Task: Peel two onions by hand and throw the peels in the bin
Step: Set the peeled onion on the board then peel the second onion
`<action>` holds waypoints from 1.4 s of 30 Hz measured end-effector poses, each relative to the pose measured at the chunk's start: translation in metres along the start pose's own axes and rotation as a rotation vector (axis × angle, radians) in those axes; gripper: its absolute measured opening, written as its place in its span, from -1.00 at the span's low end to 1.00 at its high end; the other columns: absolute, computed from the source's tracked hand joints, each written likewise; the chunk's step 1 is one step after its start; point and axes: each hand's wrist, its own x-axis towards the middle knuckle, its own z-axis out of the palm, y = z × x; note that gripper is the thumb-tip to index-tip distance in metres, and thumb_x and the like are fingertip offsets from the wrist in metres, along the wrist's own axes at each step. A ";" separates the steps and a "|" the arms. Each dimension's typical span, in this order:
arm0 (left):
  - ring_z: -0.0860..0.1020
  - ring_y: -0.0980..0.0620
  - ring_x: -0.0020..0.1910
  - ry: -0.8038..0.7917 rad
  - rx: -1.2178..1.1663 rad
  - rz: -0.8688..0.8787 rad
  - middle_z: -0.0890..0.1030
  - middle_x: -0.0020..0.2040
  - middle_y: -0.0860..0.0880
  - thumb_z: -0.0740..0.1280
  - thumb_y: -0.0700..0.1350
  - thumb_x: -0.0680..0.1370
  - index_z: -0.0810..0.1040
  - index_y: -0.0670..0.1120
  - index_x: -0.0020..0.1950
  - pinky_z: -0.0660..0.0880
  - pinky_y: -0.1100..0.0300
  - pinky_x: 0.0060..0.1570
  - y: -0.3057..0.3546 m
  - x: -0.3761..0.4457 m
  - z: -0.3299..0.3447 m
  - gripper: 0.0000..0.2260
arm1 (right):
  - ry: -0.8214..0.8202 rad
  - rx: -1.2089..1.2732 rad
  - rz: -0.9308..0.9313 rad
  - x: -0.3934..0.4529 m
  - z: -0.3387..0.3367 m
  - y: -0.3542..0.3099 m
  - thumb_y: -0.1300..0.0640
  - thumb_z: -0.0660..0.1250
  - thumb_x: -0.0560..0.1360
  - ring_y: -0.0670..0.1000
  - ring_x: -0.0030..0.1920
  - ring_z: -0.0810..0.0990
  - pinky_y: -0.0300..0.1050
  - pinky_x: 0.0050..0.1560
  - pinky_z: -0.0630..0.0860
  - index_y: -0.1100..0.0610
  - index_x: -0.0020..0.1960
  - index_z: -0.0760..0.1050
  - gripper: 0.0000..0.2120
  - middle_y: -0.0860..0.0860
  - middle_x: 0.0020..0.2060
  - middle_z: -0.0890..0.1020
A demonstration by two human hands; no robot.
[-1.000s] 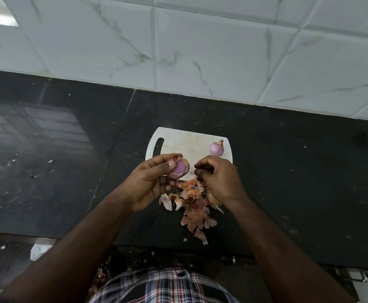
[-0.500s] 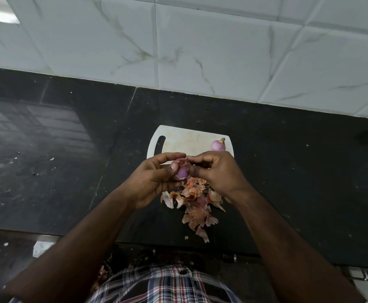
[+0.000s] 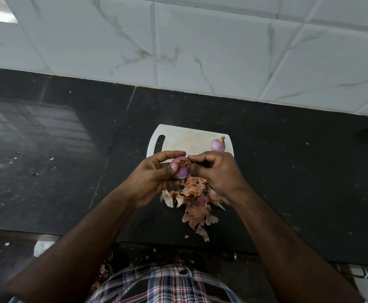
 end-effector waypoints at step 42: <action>0.62 -0.14 0.15 0.017 0.059 0.099 0.53 0.31 -0.20 0.37 -0.22 0.52 0.52 -0.10 0.32 0.60 -0.04 0.17 -0.013 -0.001 0.005 -0.64 | 0.092 0.030 0.104 -0.005 0.004 0.000 0.27 0.45 0.33 0.06 -0.04 0.71 0.15 0.04 0.66 0.13 0.02 0.65 -0.74 0.05 -0.12 0.73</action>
